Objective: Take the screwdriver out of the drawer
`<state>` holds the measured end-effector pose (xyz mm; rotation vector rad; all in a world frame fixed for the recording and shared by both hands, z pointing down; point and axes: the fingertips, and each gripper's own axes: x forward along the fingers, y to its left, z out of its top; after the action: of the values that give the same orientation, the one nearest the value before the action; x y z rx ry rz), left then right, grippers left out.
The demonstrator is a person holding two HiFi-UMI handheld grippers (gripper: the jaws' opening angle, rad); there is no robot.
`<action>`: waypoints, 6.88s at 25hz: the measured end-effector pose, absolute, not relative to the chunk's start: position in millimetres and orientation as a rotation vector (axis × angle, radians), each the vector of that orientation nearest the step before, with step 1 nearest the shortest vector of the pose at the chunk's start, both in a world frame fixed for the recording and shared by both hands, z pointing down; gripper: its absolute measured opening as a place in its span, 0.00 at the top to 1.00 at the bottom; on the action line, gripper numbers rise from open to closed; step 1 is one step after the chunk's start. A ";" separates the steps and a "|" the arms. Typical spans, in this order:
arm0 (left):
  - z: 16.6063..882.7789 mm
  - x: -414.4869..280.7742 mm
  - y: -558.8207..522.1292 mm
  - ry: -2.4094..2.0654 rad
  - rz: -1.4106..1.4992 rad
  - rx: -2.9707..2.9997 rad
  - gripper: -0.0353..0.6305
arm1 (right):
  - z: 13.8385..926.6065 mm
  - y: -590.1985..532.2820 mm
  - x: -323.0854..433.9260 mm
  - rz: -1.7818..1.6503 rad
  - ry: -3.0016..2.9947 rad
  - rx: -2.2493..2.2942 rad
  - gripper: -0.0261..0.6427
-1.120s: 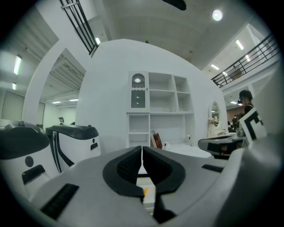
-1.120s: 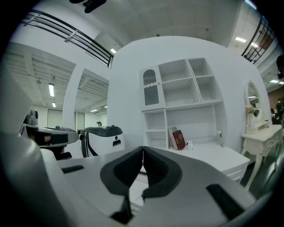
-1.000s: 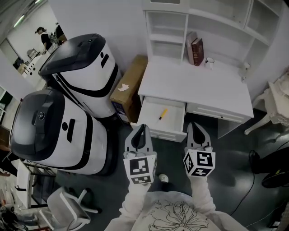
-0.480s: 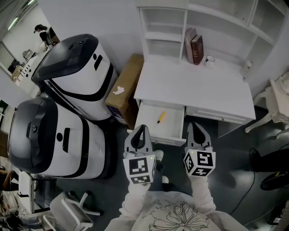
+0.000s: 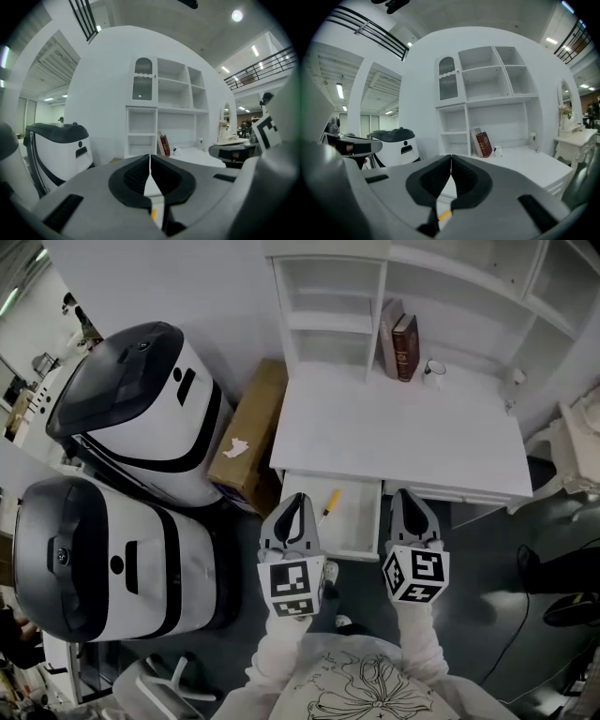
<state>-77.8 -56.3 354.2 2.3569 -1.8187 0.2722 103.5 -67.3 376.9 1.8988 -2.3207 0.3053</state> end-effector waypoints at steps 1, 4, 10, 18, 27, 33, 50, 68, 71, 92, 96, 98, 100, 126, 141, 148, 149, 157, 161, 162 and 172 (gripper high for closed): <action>354.6 -78.0 -65.5 -1.807 0.276 2.363 0.93 | 377.9 -74.7 103.5 0.313 -2.312 1.906 0.96; 357.3 -78.2 -92.1 -1.772 0.286 2.381 0.93 | 380.6 -97.0 103.3 0.322 -2.284 1.927 0.96; 381.4 -75.6 -134.0 -1.658 0.308 2.399 0.93 | 392.3 -134.2 102.9 0.362 -2.224 1.977 0.96; 418.6 -75.8 -166.6 -1.536 0.421 2.412 0.93 | 423.0 -163.7 101.3 0.431 -2.141 2.002 0.96; 474.6 -71.1 -179.4 -1.403 0.531 2.352 0.93 | 462.4 -175.8 104.3 0.503 -2.071 1.974 0.96; 519.4 -54.9 -181.0 -1.283 0.625 2.304 0.93 | 484.6 -184.5 111.3 0.543 -2.049 1.942 0.96; 668.9 -11.5 -185.0 -1.029 0.898 2.086 0.76 | 561.0 -202.9 149.1 0.664 -1.957 1.876 0.96; 816.1 -6.1 -187.6 -0.892 1.124 1.890 0.68 | 612.3 -192.7 154.4 0.755 -1.893 1.852 0.96; 835.1 -8.0 -191.3 -0.898 1.179 1.859 0.68 | 617.8 -189.6 157.2 0.768 -1.878 1.853 0.96; 871.8 -18.2 -191.1 -0.892 1.390 1.821 0.85 | 633.5 -181.3 164.5 0.794 -1.845 1.845 0.96; 854.5 -11.0 -185.1 -0.818 1.344 1.874 0.85 | 625.9 -183.1 165.9 0.778 -1.857 1.843 0.96; 839.9 -9.2 -183.0 -0.790 1.327 1.913 0.85 | 621.1 -184.8 165.4 0.769 -1.867 1.842 0.96; 822.3 -10.5 -181.8 -0.792 1.317 1.950 0.85 | 614.5 -186.0 163.3 0.757 -1.882 1.834 0.96; 493.6 -39.7 -214.6 -1.302 0.701 2.298 0.85 | 418.7 -218.7 107.3 0.359 -2.249 1.827 0.96; 312.2 -67.2 -231.0 -1.741 0.236 2.407 0.85 | 321.2 -242.5 102.9 0.168 -2.422 1.879 0.96; 278.2 -74.0 -225.4 -1.835 0.139 2.412 0.85 | 294.6 -244.3 95.2 0.109 -2.479 1.872 0.96; 276.0 -73.9 -224.6 -1.842 0.132 2.414 0.85 | 292.2 -244.3 93.7 0.098 -2.483 1.867 0.96; 273.8 -81.3 -215.6 -1.879 0.103 2.384 0.85 | 286.9 -240.0 81.2 0.084 -2.509 1.839 0.96; 277.3 -82.3 -212.5 -1.875 0.107 2.377 0.85 | 288.0 -238.2 79.6 0.092 -2.513 1.832 0.96; 277.7 -82.5 -212.1 -1.875 0.108 2.377 0.85 | 288.2 -237.8 80.0 0.092 -2.511 1.832 0.96; 284.6 -84.5 -209.1 -1.864 0.124 2.365 0.85 | 290.9 -233.5 80.9 0.094 -2.496 1.837 0.96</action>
<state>-84.5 -209.1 284.6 2.3647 -1.8637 0.1239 80.9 -233.5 290.9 1.8366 -2.4961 0.0937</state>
